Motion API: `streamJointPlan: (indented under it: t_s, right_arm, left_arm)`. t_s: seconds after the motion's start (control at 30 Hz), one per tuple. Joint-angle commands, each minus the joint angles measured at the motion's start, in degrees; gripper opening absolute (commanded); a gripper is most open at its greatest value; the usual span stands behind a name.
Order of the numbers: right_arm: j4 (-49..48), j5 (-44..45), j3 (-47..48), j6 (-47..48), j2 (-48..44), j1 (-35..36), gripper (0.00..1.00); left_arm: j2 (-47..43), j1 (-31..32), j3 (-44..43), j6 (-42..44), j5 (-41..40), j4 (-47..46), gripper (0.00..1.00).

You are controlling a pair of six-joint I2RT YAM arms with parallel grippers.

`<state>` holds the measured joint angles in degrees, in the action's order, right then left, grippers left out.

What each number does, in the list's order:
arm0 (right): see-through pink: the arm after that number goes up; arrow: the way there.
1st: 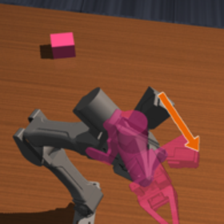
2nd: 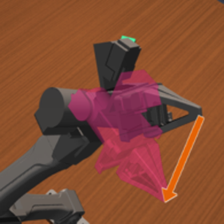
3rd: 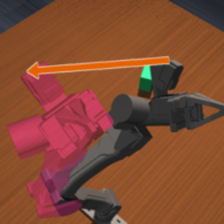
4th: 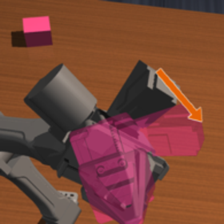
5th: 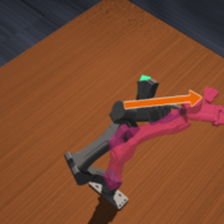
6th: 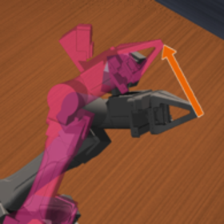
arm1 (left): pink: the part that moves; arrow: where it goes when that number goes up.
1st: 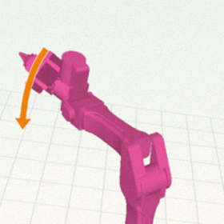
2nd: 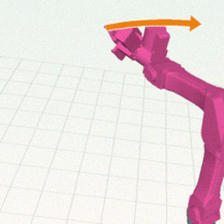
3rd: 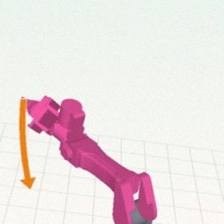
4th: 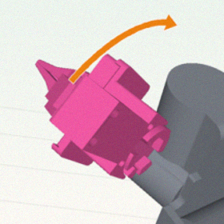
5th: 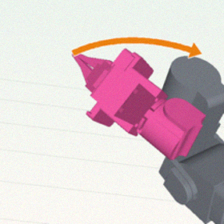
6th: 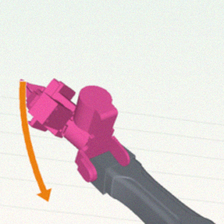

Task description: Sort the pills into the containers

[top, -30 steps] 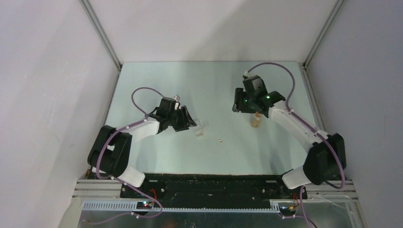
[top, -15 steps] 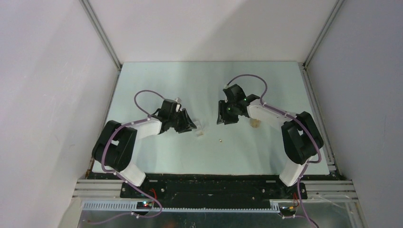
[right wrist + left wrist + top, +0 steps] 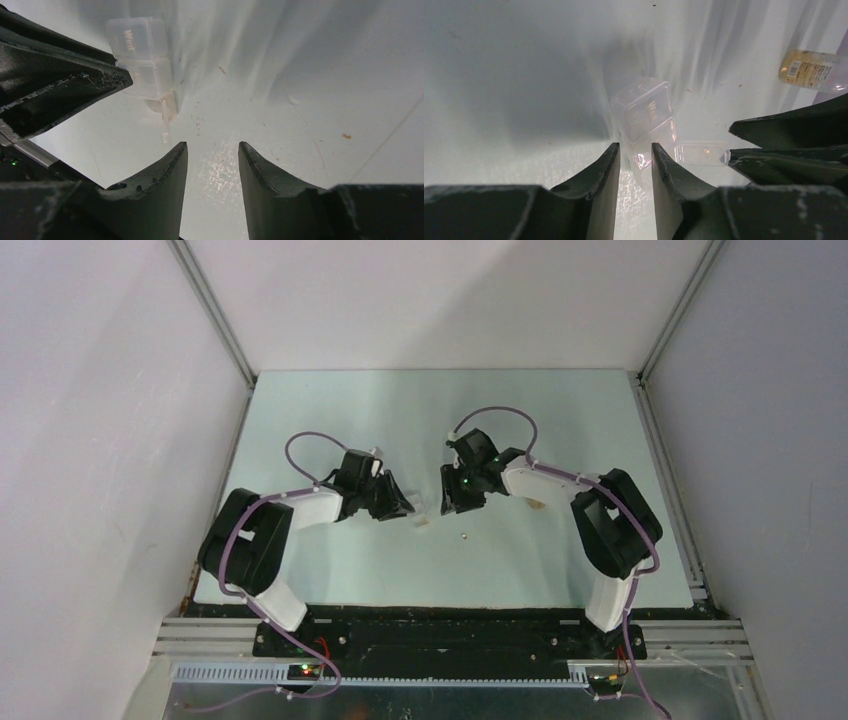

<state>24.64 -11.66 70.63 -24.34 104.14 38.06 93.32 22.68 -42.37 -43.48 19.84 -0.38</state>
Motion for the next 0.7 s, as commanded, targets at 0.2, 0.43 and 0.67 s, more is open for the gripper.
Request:
streamJointPlan:
  t_s: [0.2, 0.43, 0.67]
  right_arm:
    - [-5.55, -3.22, 1.00, 4.40, 1.58, 3.43, 0.50]
    - [-8.34, -6.08, 1.00, 4.49, 2.52, 4.43, 0.56]
    - [-8.82, -4.53, 1.00, 3.80, 3.88, 4.42, 0.55]
  left_arm:
    - [2.06, -0.16, -0.01, -1.99, -0.96, -0.49, 0.31]
    - [1.99, -0.17, -0.11, -3.16, -1.13, -0.78, 0.29]
    - [1.08, -0.17, -0.09, -4.12, -1.02, -1.31, 0.30]
